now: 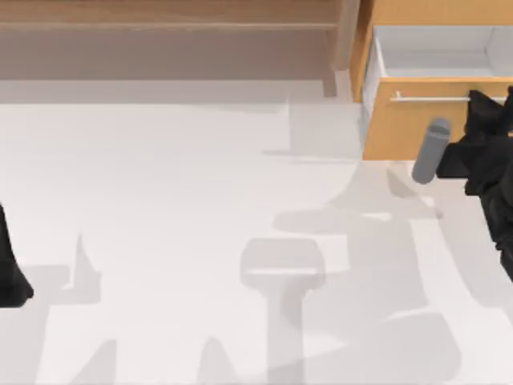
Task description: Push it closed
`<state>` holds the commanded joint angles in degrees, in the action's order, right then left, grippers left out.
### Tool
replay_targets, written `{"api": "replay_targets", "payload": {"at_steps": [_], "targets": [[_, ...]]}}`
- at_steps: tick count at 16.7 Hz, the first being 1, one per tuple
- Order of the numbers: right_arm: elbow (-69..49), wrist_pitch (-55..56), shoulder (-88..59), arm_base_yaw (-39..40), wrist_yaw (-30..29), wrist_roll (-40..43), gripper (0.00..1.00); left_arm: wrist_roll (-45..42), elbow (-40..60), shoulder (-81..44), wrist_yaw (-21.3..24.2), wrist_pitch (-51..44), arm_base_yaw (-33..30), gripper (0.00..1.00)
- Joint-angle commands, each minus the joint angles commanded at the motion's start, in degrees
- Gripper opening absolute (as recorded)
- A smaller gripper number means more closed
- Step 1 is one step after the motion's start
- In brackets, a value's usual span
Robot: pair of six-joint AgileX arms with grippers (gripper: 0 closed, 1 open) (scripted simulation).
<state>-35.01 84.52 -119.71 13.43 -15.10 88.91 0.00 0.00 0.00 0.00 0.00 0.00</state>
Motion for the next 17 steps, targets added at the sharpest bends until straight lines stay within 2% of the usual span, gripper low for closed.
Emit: {"api": "replay_targets", "payload": {"at_steps": [7, 13, 17], "targets": [[-11.0, -6.8, -4.6, -2.0, 1.9, 0.0, 0.00, 0.0, 0.0, 0.0, 0.0, 0.0, 0.0, 1.00], [-11.7, -7.4, -4.8, -2.0, 1.9, -0.1, 0.00, 0.0, 0.0, 0.0, 0.0, 0.0, 0.0, 1.00], [-16.5, -9.8, -6.8, -2.6, 2.4, 0.0, 0.00, 0.0, 0.0, 0.0, 0.0, 0.0, 0.0, 1.00]]}}
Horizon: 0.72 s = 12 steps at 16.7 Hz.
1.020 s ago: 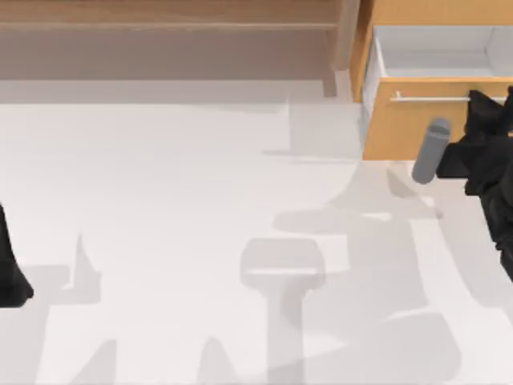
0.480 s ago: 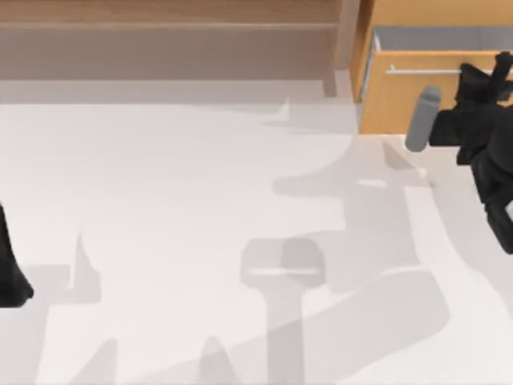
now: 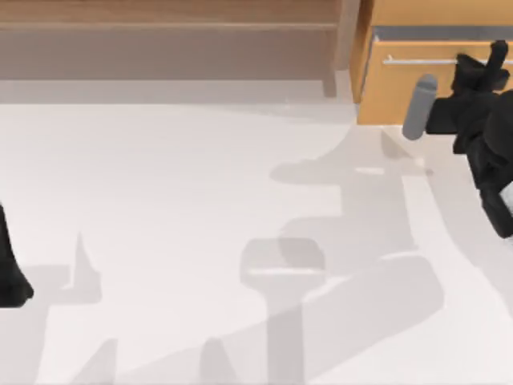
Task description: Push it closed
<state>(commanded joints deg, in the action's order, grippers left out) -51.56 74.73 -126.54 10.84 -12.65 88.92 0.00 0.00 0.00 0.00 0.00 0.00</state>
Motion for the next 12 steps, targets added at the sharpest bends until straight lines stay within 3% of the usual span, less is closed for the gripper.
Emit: {"api": "replay_targets", "payload": {"at_steps": [7, 12], "targets": [[-11.1, -6.5, -5.1, -1.3, 1.3, 0.0, 0.00, 0.0, 0.0, 0.0, 0.0, 0.0, 0.0, 1.00], [-11.7, -6.8, -5.3, -1.4, 1.4, 0.0, 0.00, 0.0, 0.0, 0.0, 0.0, 0.0, 0.0, 1.00]]}}
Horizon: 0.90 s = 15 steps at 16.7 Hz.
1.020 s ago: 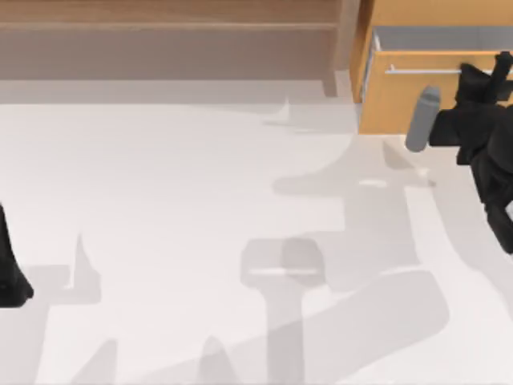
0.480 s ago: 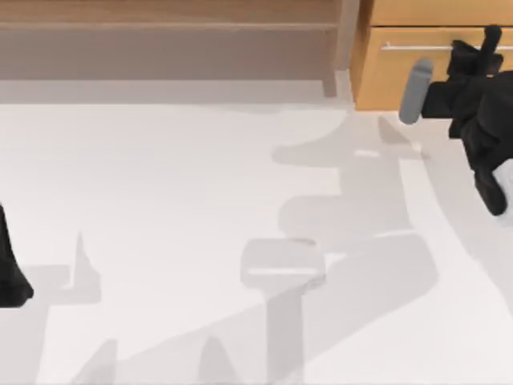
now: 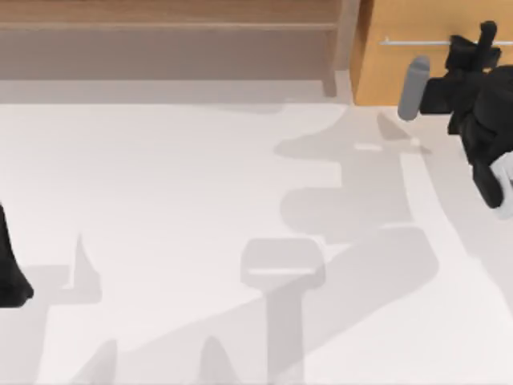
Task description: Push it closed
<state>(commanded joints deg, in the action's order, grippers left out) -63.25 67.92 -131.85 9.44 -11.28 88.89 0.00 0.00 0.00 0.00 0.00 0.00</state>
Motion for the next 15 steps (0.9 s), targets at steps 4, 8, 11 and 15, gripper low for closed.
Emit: {"api": "replay_targets", "payload": {"at_steps": [4, 8, 11, 15], "targets": [[0.0, 0.0, 0.0, 0.0, 0.0, 0.0, 0.30, 0.0, 0.0, 0.0, 0.0, 0.0, 0.0, 1.00], [0.0, 0.0, 0.0, 0.0, 0.0, 0.0, 0.60, 0.0, 0.0, 0.0, 0.0, 0.0, 0.0, 1.00], [0.0, 0.0, 0.0, 0.0, 0.0, 0.0, 0.83, 0.0, 0.0, 0.0, 0.0, 0.0, 0.0, 1.00], [0.0, 0.0, 0.0, 0.0, 0.0, 0.0, 1.00, 0.0, 0.0, 0.0, 0.0, 0.0, 0.0, 1.00]]}}
